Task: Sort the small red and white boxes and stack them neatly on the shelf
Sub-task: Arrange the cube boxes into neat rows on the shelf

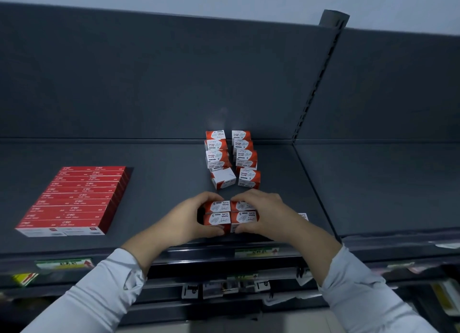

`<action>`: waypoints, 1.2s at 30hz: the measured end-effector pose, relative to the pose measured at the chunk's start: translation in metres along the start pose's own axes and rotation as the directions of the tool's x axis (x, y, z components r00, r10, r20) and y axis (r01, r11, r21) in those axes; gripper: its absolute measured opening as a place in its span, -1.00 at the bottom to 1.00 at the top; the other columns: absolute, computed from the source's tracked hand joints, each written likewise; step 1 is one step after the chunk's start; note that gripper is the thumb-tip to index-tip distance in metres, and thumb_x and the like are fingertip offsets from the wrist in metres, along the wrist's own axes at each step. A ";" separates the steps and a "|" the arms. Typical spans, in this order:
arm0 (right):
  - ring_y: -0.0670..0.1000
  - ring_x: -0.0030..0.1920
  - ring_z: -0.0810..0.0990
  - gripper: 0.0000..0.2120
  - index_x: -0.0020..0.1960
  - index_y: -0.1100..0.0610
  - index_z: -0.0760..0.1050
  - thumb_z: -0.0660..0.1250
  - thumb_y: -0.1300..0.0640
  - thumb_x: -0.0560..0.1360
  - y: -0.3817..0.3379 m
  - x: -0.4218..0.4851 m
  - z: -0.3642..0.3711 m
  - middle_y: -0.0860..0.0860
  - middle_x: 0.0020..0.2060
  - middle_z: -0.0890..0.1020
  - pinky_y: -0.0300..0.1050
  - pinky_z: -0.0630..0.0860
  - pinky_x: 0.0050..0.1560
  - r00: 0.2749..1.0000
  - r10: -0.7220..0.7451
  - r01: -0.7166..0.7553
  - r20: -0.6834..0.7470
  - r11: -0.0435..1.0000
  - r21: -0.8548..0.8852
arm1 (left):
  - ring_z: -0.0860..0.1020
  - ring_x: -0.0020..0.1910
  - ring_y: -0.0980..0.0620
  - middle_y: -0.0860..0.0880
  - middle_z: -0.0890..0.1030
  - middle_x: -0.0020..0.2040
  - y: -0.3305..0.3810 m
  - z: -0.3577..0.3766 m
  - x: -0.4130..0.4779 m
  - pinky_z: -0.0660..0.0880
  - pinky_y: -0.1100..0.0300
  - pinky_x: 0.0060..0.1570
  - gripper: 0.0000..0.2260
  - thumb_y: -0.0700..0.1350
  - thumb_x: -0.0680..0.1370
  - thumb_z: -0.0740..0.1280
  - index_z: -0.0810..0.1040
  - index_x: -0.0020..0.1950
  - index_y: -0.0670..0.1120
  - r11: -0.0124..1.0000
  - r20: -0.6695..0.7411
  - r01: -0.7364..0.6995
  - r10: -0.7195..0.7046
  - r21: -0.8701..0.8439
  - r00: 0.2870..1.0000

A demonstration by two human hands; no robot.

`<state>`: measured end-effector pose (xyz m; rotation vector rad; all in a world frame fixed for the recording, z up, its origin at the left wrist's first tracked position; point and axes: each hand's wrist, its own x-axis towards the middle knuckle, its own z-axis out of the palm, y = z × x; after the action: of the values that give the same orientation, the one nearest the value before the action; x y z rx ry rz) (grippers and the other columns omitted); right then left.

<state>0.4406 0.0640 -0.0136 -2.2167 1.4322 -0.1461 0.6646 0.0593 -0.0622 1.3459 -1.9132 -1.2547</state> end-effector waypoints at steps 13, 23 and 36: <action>-0.09 0.28 0.40 -0.39 0.42 -0.11 0.33 0.43 -0.17 0.44 0.000 -0.001 0.005 -0.14 0.30 0.45 -0.08 0.18 0.40 1.000 -0.010 0.009 -0.028 0.999 -0.038 | 0.57 0.04 0.26 0.20 0.60 0.06 0.000 -0.001 0.002 0.50 0.34 0.04 -0.48 -0.07 0.29 0.62 0.48 0.15 0.16 0.994 -0.021 -0.050 0.052 0.094 0.998; -0.23 0.19 0.45 -0.62 0.36 -0.12 0.39 0.33 -0.06 0.56 0.002 0.003 -0.023 -0.27 0.17 0.47 -0.24 0.41 0.22 0.999 0.050 -0.046 -0.008 0.953 0.298 | 0.52 0.15 0.22 0.09 0.55 0.12 0.013 -0.012 0.015 0.43 0.29 0.16 -0.49 0.26 0.29 0.52 0.50 0.16 0.14 0.997 -0.027 -0.004 0.001 -0.077 1.000; -0.05 0.06 0.52 -0.64 0.12 0.02 0.36 0.48 0.03 0.46 0.032 0.057 -0.025 -0.06 0.09 0.52 -0.18 0.45 0.01 0.928 0.360 -0.321 -0.096 0.904 0.282 | 0.48 0.17 0.04 0.09 0.47 0.17 0.016 -0.019 0.079 0.40 0.00 0.23 -0.52 0.09 0.40 0.50 0.45 0.26 0.08 0.847 -0.225 0.211 -0.112 0.489 0.968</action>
<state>0.4307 -0.0048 -0.0164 -1.7428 1.7470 -0.3619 0.6403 -0.0188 -0.0485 1.8513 -2.1107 -0.6638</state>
